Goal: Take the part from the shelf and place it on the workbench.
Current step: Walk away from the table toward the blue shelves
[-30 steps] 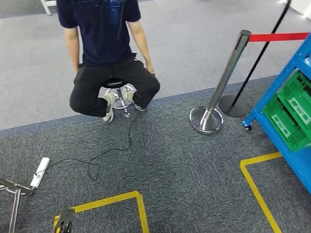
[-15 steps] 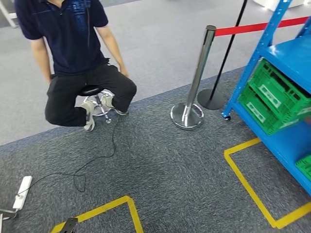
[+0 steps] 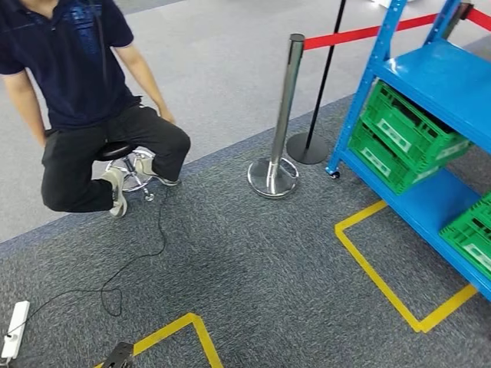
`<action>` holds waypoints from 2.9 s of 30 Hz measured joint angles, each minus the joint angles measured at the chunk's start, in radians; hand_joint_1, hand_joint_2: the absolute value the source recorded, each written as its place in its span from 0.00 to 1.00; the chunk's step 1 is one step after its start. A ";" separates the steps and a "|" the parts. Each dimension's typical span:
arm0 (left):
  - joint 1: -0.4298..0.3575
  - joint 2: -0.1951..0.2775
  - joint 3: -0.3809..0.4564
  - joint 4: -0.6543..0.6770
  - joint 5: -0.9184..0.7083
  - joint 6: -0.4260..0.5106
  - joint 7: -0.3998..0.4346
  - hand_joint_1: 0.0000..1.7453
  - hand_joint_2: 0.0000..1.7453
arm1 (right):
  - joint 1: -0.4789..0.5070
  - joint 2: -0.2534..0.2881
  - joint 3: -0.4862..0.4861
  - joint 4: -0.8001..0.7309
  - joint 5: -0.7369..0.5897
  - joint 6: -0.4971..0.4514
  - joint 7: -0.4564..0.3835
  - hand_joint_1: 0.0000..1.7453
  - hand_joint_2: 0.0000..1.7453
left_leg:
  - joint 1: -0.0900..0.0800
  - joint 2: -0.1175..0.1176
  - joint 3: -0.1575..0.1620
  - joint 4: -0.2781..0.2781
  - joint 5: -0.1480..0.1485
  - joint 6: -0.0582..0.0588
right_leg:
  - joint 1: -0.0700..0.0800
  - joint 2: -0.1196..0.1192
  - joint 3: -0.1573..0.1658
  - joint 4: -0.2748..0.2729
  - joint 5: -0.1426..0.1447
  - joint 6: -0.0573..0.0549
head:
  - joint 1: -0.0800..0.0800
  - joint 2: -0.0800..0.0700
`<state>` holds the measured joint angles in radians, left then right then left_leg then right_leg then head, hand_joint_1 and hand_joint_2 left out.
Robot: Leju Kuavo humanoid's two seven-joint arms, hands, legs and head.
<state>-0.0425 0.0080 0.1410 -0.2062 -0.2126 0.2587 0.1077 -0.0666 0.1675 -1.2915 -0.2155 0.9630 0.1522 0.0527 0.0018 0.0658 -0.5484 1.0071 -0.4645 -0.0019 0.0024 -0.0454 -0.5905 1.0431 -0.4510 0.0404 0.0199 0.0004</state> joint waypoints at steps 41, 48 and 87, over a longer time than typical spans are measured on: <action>-0.001 -0.007 -0.110 0.005 -0.122 -0.060 0.008 0.00 0.00 | 0.000 -0.001 0.028 0.000 0.024 0.012 0.000 0.00 0.00 | 0.008 -0.059 -0.131 0.268 -0.109 -0.037 | -0.010 0.087 0.010 -0.019 0.004 -0.037 | -0.013 0.000; -0.005 -0.005 -0.120 0.006 -0.126 -0.067 0.010 0.00 0.00 | 0.001 -0.001 0.034 0.000 0.030 0.010 -0.004 0.00 0.00 | 0.020 -0.120 -0.013 0.000 0.011 -0.023 | -0.015 0.154 -0.005 -0.017 0.010 0.000 | -0.016 0.000; -0.033 -0.001 -0.140 0.010 -0.190 -0.048 0.139 0.00 0.00 | -0.013 -0.011 0.088 0.006 0.068 -0.040 0.011 0.00 0.00 | 0.008 -0.033 -0.019 -0.009 0.023 0.013 | -0.012 0.052 -0.136 0.251 -0.108 0.016 | -0.007 0.000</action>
<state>-0.0759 0.0073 0.0008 -0.1965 -0.4025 0.2106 0.2468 -0.0793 0.1564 -1.2034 -0.2098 1.0307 0.1121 0.0641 0.0097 0.0325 -0.5677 0.9986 -0.4419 0.0113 -0.0099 0.0066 -0.7270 1.2945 -0.5589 0.0562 0.0130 0.0004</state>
